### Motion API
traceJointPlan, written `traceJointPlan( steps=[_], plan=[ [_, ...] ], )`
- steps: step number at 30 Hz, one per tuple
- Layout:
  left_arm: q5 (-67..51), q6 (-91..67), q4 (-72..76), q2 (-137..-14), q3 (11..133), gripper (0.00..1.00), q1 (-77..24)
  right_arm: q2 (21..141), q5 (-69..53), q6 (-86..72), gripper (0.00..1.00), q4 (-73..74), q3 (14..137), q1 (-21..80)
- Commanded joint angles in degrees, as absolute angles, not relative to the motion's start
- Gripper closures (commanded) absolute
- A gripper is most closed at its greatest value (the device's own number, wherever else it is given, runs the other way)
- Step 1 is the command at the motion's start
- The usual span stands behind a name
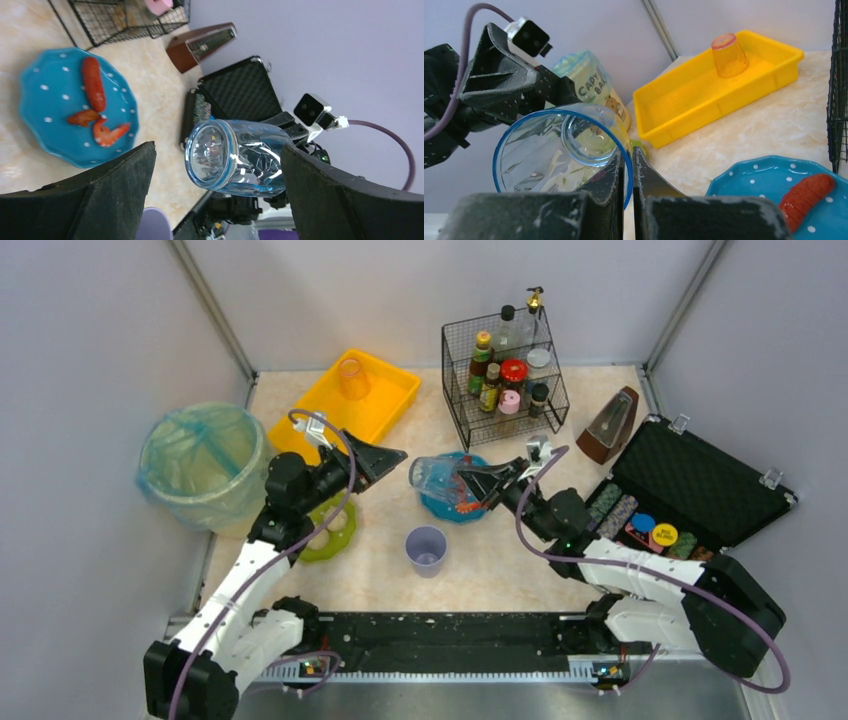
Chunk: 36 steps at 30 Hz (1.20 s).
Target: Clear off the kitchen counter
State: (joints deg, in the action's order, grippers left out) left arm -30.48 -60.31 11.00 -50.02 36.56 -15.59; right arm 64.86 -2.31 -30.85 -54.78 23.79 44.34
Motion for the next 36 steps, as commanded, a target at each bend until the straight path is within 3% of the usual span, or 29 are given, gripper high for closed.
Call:
traceJointPlan(
  steps=[1, 23, 29, 34, 36],
  plan=[
    [-31.1, -65.1, 20.2, -51.7, 37.8, 0.01, -19.5, 64.1, -0.6, -31.8, 1.0, -68.3, 23.7, 43.9],
    [-28.6, -73.8, 31.8, -58.3, 39.0, 0.04, -28.4, 72.0, -2.1, -31.0, 1.0, -79.2, 23.9, 44.0],
    [-27.1, -73.4, 32.3, -58.3, 39.3, 0.21, -28.5, 73.6, -3.1, -30.7, 1.0, -79.6, 23.5, 43.9],
    [-25.8, -71.6, 30.9, -58.8, 40.3, 0.41, -28.5, 74.6, -3.5, -30.0, 0.96, -80.0, 22.9, 43.9],
    [-25.3, -71.1, 30.7, -59.3, 40.9, 0.54, -28.4, 74.6, -3.8, -29.5, 0.93, -79.8, 22.9, 43.9]
  ],
)
